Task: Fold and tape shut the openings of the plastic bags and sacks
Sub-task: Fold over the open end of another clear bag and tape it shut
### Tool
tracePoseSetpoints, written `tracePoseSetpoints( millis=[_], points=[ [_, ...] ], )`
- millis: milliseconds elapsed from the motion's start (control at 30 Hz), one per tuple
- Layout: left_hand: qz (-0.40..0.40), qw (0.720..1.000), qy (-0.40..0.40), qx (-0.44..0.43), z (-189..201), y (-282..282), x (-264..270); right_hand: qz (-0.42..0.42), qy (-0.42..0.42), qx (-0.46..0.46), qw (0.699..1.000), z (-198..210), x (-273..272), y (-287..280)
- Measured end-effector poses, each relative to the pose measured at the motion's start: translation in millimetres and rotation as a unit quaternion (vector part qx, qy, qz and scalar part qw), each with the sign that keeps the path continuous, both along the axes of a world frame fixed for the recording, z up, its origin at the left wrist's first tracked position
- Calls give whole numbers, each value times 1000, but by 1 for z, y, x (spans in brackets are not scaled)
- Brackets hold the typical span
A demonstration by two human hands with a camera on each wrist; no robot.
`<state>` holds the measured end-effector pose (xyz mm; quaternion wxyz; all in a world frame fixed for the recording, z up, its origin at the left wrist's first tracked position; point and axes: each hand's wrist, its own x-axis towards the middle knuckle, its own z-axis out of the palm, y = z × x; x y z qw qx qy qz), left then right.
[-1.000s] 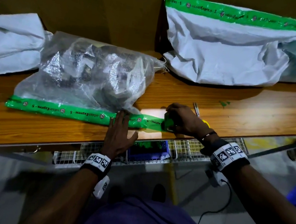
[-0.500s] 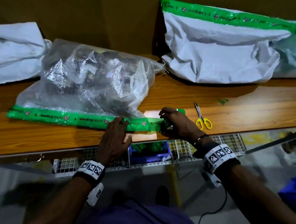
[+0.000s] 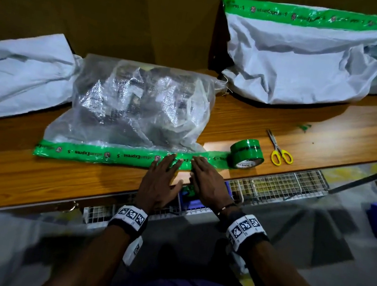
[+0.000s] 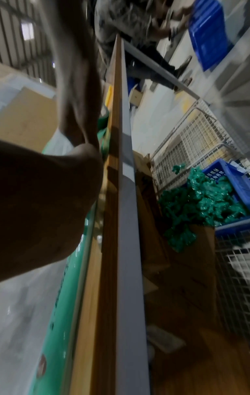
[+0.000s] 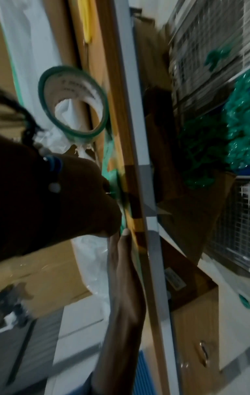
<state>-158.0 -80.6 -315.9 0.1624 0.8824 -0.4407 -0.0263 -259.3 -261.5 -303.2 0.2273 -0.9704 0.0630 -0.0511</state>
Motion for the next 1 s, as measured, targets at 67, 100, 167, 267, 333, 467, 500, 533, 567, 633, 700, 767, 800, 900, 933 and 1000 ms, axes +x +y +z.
tracePoseSetpoints(
  millis=[67, 100, 167, 267, 333, 467, 500, 533, 567, 633, 700, 767, 800, 900, 933, 1000],
  points=[
    [-24, 999, 13, 18, -4, 8, 9, -10, -11, 1, 1000, -4, -2, 0],
    [-31, 999, 22, 27, -6, 9, 13, -13, -18, 1, 1000, -5, -1, -1],
    [-41, 997, 40, 45, -4, 8, 22, -13, -19, 4, 1000, -3, 2, -3],
    [-70, 994, 66, 48, 3, 9, 30, -7, -11, 15, 1000, -6, 1, -6],
    [-86, 994, 65, 32, 7, 19, 34, 2, -12, 11, 1000, -6, -1, -6],
    [7, 998, 18, 54, 8, 60, 54, 7, -28, -26, 999, 2, 3, 3],
    [21, 996, 17, 81, 7, 68, 60, 4, -27, -39, 999, 4, 8, 7],
    [24, 993, 20, 113, 7, 72, 65, 7, -24, -51, 998, 6, 14, 12],
    [21, 990, 25, 139, 7, 73, 67, 18, -21, -62, 998, 6, 20, 18],
    [19, 987, 33, 154, 6, 69, 67, 60, -7, -72, 996, 3, 33, 33],
    [25, 988, 33, 151, 6, 65, 66, 95, 12, -62, 993, -2, 44, 49],
    [27, 987, 25, 156, 4, 66, 66, 102, 23, -44, 994, -12, 51, 56],
    [27, 987, 23, 160, 4, 67, 66, 100, 25, -39, 994, -16, 52, 56],
    [-1, 986, 28, 161, 5, 77, 74, 110, 2, -44, 993, -28, 46, 48],
    [-20, 986, 22, 161, 5, 82, 78, 117, -9, -45, 992, -29, 44, 45],
    [-51, 984, 11, 168, 7, 97, 90, 126, -22, -46, 991, -31, 44, 41]
  ],
)
